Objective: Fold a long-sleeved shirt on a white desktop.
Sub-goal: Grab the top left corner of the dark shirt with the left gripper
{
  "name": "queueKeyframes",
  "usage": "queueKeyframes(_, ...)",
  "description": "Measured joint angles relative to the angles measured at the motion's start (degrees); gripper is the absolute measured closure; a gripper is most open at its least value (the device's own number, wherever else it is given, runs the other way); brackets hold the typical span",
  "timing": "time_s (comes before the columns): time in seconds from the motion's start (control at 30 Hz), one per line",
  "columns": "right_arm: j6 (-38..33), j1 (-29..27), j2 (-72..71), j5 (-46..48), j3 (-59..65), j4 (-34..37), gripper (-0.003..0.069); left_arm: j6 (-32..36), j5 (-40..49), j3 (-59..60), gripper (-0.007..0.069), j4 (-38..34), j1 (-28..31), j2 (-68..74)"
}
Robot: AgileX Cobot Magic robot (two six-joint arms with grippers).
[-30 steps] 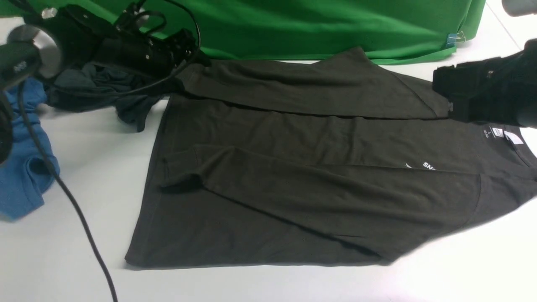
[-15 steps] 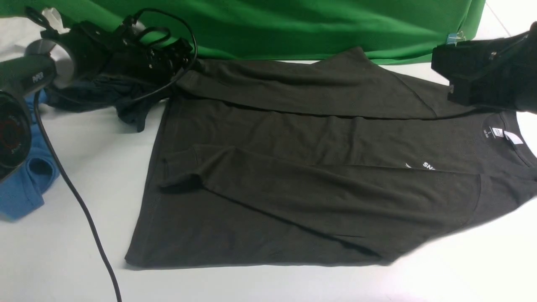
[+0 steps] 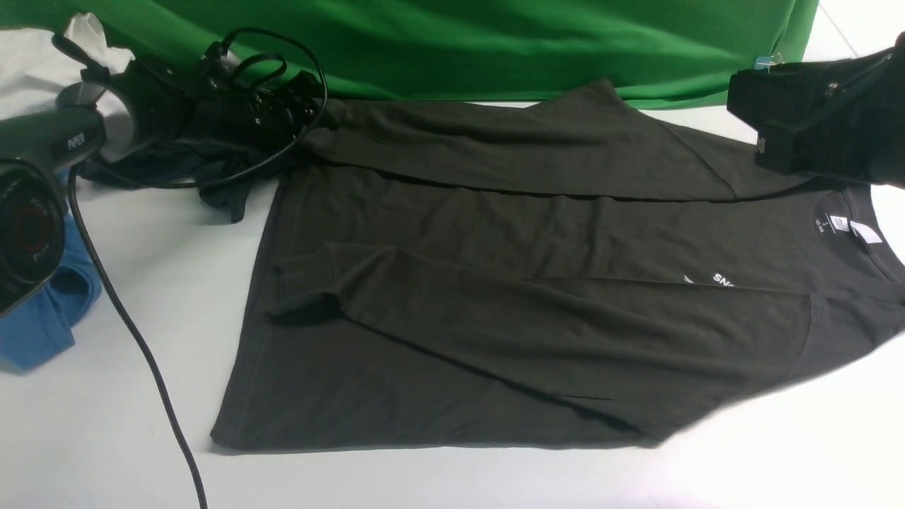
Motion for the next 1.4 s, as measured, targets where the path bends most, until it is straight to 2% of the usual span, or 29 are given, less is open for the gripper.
queueKeyframes(0.37,0.00,0.00,0.00,0.00,0.00,0.00,0.0418,2.99,-1.86,-2.94,0.0153,0.68,0.00,-0.43)
queueKeyframes(0.83,0.00,0.00,0.00,0.00,0.00,0.00,0.0418,2.47,-0.32,-3.11,0.0162,1.49,0.00,2.04)
queueKeyframes(0.9,0.00,0.00,0.00,0.00,0.00,0.00,0.0418,2.47,-0.32,-3.11,0.0192,1.49,0.00,2.04)
queueKeyframes(1.0,0.00,0.00,0.00,-0.07,0.00,0.00,0.0418,2.47,-0.32,-3.11,0.0290,1.49,0.00,2.10)
queueKeyframes(1.1,0.00,0.00,0.00,-0.07,0.00,0.00,0.0418,2.47,-0.38,-3.11,0.0460,1.49,0.05,2.21)
queueKeyframes(1.13,0.00,0.00,0.00,-0.07,0.00,0.00,0.0418,2.47,-0.38,-3.11,0.0460,1.49,0.05,2.21)
queueKeyframes(1.17,0.00,0.00,0.00,-0.07,0.00,0.00,0.0418,2.52,-0.42,-3.11,0.0548,1.49,0.05,2.21)
queueKeyframes(1.27,0.00,0.00,0.00,-0.07,0.00,0.00,0.0418,2.58,-0.35,-3.11,0.0580,1.49,0.05,2.10)
queueKeyframes(1.4,0.00,0.00,0.00,-0.07,0.00,0.00,0.0418,3.09,1.95,-3.11,0.0582,2.54,0.05,-0.46)
